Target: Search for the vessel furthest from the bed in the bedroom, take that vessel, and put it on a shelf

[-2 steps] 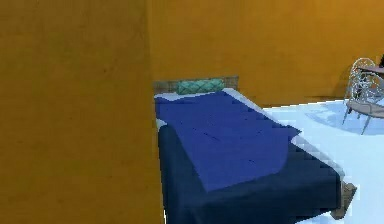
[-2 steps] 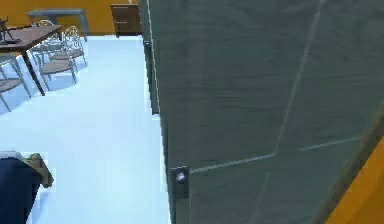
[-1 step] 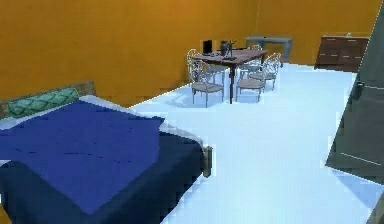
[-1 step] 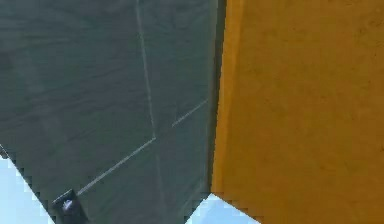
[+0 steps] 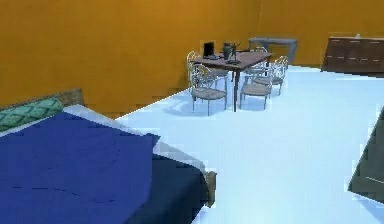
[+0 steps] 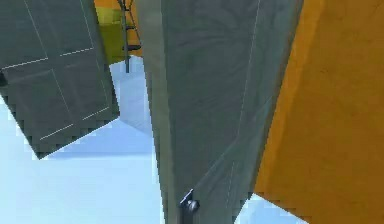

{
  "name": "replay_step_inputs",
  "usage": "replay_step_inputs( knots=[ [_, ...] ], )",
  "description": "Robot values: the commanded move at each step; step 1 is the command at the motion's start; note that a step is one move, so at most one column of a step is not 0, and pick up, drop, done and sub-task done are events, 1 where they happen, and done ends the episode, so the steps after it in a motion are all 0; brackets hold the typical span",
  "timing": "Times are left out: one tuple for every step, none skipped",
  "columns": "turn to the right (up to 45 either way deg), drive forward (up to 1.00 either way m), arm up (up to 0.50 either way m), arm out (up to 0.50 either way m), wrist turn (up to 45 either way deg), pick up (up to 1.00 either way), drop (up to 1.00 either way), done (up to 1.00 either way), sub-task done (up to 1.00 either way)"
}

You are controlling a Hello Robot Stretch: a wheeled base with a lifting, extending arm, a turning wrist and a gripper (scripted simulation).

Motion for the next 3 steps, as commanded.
replay_step_inputs(
  knots=[
    [24.0, 0.00, 0.00, 0.00, 0.0, 0.00, 0.00, 0.00, 0.00],
    [0.0, 1.00, 0.00, 0.00, 0.0, 0.00, 0.00, 0.00, 0.00],
    [12.0, 0.00, 0.00, 0.00, 0.0, 0.00, 0.00, 0.00, 0.00]
  ],
)
